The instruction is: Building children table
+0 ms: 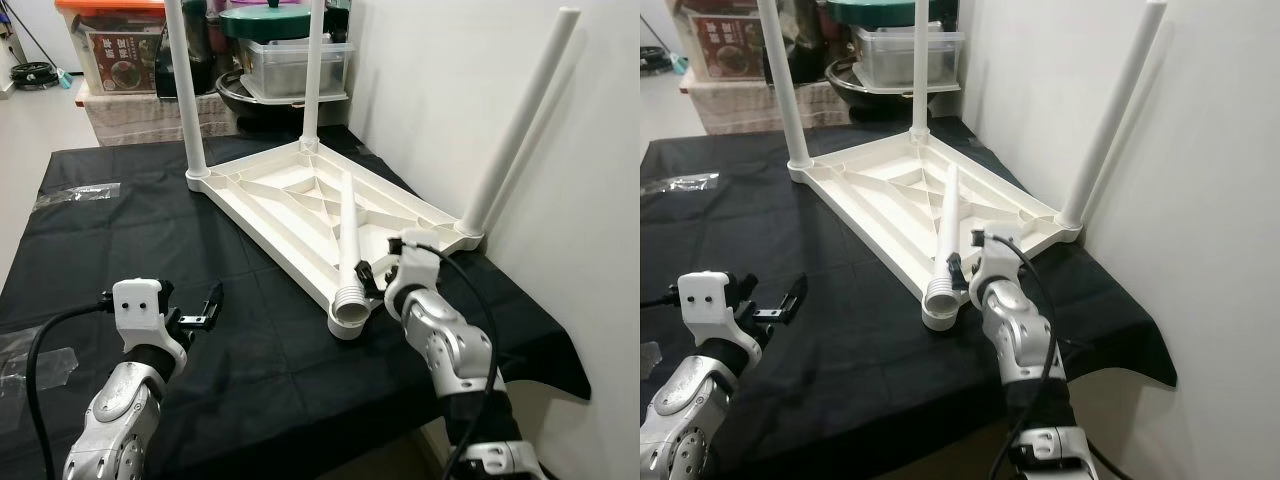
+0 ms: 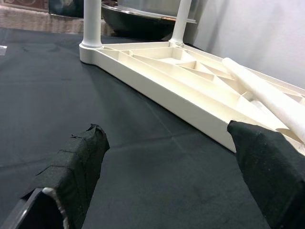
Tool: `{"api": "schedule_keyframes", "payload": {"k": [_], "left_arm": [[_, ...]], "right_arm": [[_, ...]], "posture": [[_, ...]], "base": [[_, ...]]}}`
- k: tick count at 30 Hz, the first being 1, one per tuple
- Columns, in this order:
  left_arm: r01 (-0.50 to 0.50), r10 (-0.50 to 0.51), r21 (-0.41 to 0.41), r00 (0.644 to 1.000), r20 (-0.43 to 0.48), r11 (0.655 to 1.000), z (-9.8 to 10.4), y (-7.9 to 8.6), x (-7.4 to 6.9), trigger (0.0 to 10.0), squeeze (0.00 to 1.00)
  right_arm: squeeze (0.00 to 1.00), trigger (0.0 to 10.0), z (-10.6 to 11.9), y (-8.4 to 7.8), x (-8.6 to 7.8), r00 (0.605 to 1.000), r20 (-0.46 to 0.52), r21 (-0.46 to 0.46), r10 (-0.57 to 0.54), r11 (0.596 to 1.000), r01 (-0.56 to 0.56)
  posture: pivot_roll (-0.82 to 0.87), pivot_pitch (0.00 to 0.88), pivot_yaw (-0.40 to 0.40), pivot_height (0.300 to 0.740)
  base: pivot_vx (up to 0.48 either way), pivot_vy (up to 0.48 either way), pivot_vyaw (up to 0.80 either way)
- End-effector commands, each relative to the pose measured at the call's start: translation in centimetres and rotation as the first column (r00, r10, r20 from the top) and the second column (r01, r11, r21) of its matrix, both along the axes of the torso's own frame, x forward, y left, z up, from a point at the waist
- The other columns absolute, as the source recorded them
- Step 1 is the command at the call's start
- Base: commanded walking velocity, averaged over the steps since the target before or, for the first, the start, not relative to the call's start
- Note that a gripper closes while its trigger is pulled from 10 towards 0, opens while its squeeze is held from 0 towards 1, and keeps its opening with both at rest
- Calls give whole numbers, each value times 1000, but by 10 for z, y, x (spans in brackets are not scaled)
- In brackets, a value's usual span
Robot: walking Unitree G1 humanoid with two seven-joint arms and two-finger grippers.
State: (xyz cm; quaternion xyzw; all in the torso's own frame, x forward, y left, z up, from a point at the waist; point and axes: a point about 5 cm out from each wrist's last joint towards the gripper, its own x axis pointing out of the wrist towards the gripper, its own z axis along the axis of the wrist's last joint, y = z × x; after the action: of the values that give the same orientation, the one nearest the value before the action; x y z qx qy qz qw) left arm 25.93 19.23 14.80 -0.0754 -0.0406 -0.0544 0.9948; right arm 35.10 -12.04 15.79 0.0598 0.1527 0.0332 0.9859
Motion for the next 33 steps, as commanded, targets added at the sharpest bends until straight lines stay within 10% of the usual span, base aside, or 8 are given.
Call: {"api": "schedule_keyframes", "payload": {"k": [1,9,28,29,33], "left_arm": [[-1,1,14,1000,-7,1000,-1,0,1,10000,0],[-7,7,17,1000,-4,1000,-1,1,0,10000,0],[-15,15,18,1000,-5,1000,-2,-1,0,10000,0],[-18,18,20,1000,-6,1000,-2,0,0,10000,0],[-21,21,23,1000,-6,1000,-2,0,0,10000,0]], "right_arm": [[0,10000,5,6,7,1000,-13,31,17,999,-17],[0,10000,20,19,13,999,10,52,47,998,-47],[0,10000,-33,25,-15,941,-319,-16,112,992,-123],[0,0,-38,28,-18,933,-332,8,137,990,-142],[0,0,-40,27,-19,937,-324,16,129,991,-131]], "posture": [[47,0,-85,740],[58,0,-94,740],[48,0,-102,740],[50,0,-106,740],[51,0,-106,740]], "base": [[0,0,0],[0,0,0],[0,0,0],[0,0,0],[0,0,0]]}}
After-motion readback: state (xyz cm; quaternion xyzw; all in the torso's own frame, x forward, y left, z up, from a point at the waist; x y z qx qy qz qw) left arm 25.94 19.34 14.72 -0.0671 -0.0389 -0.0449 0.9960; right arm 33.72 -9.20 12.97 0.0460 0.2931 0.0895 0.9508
